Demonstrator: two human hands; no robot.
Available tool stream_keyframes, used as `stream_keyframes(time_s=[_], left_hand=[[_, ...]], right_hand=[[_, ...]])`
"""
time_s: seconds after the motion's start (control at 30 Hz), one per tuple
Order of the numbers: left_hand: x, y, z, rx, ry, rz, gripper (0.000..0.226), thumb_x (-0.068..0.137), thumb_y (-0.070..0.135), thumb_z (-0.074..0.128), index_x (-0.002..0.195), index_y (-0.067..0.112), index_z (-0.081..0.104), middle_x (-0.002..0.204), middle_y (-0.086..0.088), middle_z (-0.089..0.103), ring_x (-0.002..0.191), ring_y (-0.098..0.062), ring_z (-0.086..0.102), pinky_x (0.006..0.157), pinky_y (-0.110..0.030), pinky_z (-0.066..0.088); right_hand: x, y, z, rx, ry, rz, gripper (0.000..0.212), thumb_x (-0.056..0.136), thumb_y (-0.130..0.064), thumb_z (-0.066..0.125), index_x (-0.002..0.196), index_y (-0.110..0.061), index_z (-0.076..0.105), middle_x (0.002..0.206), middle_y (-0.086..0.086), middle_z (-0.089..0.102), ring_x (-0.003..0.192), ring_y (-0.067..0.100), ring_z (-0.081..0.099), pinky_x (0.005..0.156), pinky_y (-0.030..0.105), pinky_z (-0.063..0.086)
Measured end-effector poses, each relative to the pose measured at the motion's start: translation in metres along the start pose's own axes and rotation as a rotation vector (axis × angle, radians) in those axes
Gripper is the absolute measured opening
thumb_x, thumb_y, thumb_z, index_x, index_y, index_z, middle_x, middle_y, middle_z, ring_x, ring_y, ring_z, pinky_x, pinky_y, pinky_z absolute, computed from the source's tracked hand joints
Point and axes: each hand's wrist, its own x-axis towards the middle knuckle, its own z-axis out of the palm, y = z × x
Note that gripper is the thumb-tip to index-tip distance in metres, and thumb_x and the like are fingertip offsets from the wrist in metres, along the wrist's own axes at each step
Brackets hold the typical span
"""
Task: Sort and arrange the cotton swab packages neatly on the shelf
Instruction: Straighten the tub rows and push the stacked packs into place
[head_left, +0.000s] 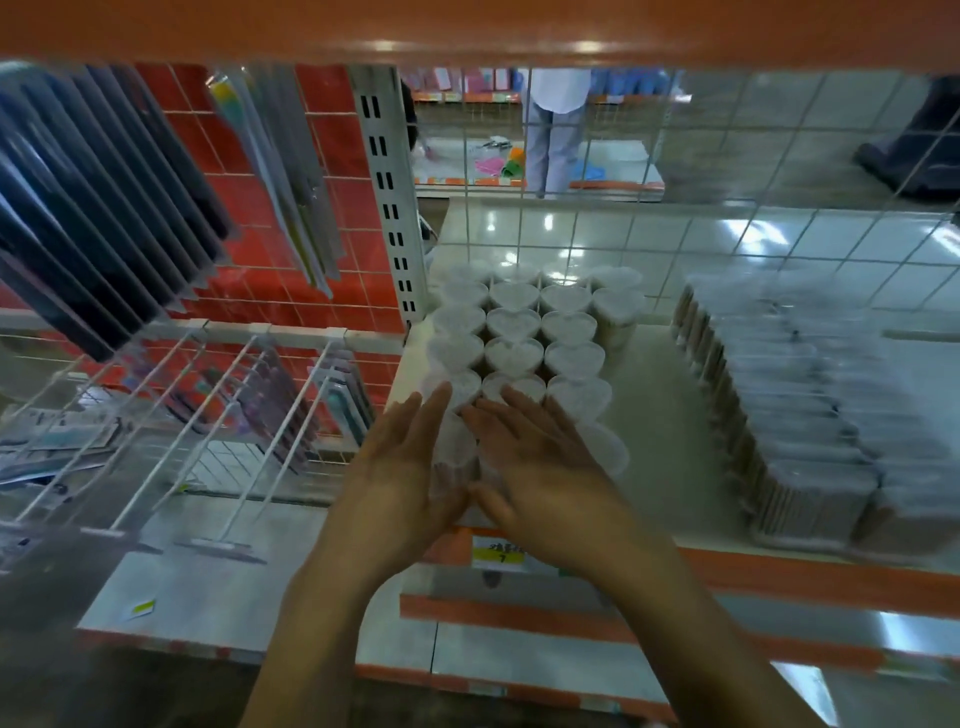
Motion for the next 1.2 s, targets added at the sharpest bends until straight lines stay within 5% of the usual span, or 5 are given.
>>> stream_keyframes(time_s=[0.43, 0.6, 0.8, 1.03, 1.2], left_hand=[[-0.001, -0.004, -0.004, -0.027, 0.114, 0.118, 0.069, 0.074, 0.003, 0.072, 0.138, 0.010, 0.047, 0.110, -0.018, 0.066, 0.092, -0.036, 0.067, 0.074, -0.039, 0.054], [-0.004, 0.002, -0.019, 0.000, 0.125, 0.100, 0.073, 0.074, 0.011, 0.077, 0.139, 0.014, 0.045, 0.112, -0.013, 0.066, 0.095, -0.031, 0.066, 0.077, -0.033, 0.049], [-0.008, 0.016, -0.040, -0.007, 0.174, 0.090, 0.056, 0.077, 0.015, 0.075, 0.129, 0.007, 0.056, 0.110, -0.015, 0.067, 0.084, -0.030, 0.069, 0.073, -0.028, 0.047], [-0.011, 0.030, -0.051, -0.170, 0.259, 0.021, 0.065, 0.078, 0.049, 0.057, 0.138, 0.023, 0.047, 0.124, -0.003, 0.058, 0.103, -0.021, 0.061, 0.083, -0.039, 0.056], [-0.017, 0.036, -0.054, -0.283, 0.211, 0.064, 0.065, 0.077, 0.046, 0.063, 0.137, 0.040, 0.038, 0.123, 0.011, 0.048, 0.100, 0.000, 0.053, 0.084, -0.015, 0.049]], right_hand=[[0.009, -0.012, 0.022, -0.011, 0.223, 0.010, 0.052, 0.081, -0.033, 0.037, 0.124, -0.011, 0.057, 0.119, 0.003, 0.064, 0.123, 0.026, 0.052, 0.106, 0.051, 0.018], [0.008, -0.015, 0.018, 0.048, 0.289, -0.012, 0.047, 0.085, -0.027, 0.043, 0.128, -0.012, 0.054, 0.129, 0.005, 0.059, 0.130, 0.027, 0.046, 0.109, 0.047, 0.018], [0.002, -0.020, 0.003, 0.125, 0.406, -0.012, 0.047, 0.084, -0.034, 0.045, 0.127, -0.016, 0.053, 0.120, 0.006, 0.059, 0.109, 0.028, 0.056, 0.087, 0.039, 0.051], [-0.005, -0.023, -0.011, 0.301, 0.487, -0.016, 0.041, 0.090, -0.030, 0.042, 0.128, -0.021, 0.052, 0.117, 0.003, 0.061, 0.100, 0.019, 0.060, 0.082, 0.029, 0.051], [-0.008, -0.016, -0.017, 0.394, 0.547, -0.028, 0.037, 0.090, -0.018, 0.044, 0.125, -0.021, 0.056, 0.116, -0.003, 0.060, 0.101, 0.004, 0.053, 0.086, 0.008, 0.039]])
